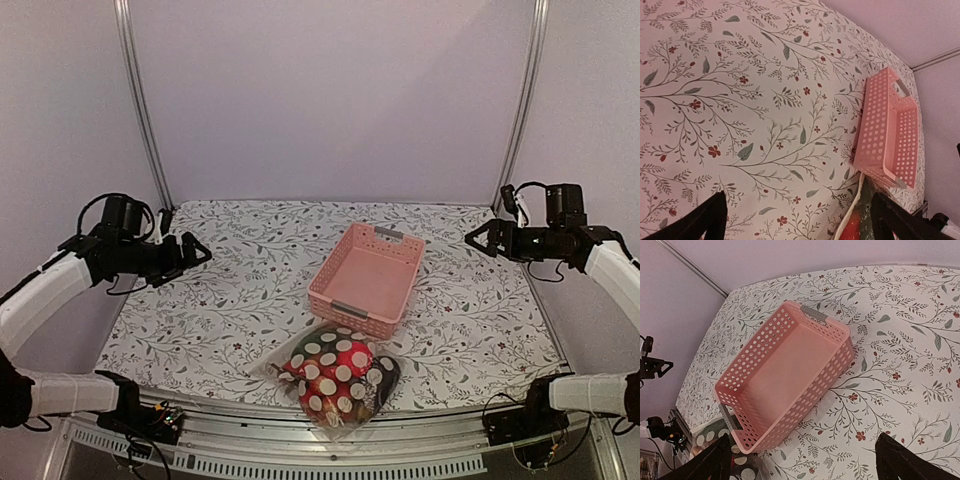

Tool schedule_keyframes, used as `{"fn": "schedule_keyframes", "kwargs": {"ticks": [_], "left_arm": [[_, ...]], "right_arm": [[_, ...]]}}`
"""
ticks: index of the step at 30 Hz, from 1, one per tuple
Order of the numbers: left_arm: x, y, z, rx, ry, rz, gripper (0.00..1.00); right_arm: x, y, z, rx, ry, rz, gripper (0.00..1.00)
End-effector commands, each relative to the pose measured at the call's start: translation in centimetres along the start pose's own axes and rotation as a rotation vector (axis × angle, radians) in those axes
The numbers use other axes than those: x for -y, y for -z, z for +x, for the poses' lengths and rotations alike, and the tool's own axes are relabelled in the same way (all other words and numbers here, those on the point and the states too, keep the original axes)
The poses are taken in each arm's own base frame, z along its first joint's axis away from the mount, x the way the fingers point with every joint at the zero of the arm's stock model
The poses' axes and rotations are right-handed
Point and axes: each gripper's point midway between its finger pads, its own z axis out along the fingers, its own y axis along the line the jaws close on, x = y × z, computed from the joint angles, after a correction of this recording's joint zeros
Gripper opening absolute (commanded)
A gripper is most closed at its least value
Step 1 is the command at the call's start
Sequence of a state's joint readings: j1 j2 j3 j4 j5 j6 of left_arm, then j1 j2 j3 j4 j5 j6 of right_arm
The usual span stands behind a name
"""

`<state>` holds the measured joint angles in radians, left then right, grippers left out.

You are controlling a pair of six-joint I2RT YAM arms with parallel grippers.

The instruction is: Open the zip-top bag and remove the fake food

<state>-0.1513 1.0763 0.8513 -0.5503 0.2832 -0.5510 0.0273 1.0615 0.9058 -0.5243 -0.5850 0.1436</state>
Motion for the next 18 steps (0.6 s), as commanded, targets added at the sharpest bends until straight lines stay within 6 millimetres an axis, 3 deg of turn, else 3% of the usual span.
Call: {"fn": "schedule_keyframes", "kwargs": {"ticks": [1, 4, 8, 13, 18], "left_arm": [[4.6, 0.1, 4.6, -0.117, -0.096, 0.207, 1.00], [7.1, 0.8, 7.5, -0.197, -0.135, 0.361, 1.00], [8.8, 0.3, 11.3, -0.316, -0.177, 0.443, 1.00], [8.7, -2.2, 16.2, -0.495, -0.207, 0.421, 0.98], [10.1, -4.6, 19.1, -0.602, -0.224, 0.460, 0.95]], "right_arm": [[-1.6, -0.1, 0.2, -0.044, 0.057, -0.084, 0.99], [-2.2, -0.1, 0.1, -0.049, 0.059, -0.112, 0.99], [-2.8, -0.6, 0.5, -0.068, 0.050, -0.148, 0.99], [-3.0, -0.9, 0.7, -0.078, 0.045, -0.169, 0.99], [-3.1, -1.2, 0.7, -0.087, 0.027, -0.183, 0.99]]}}
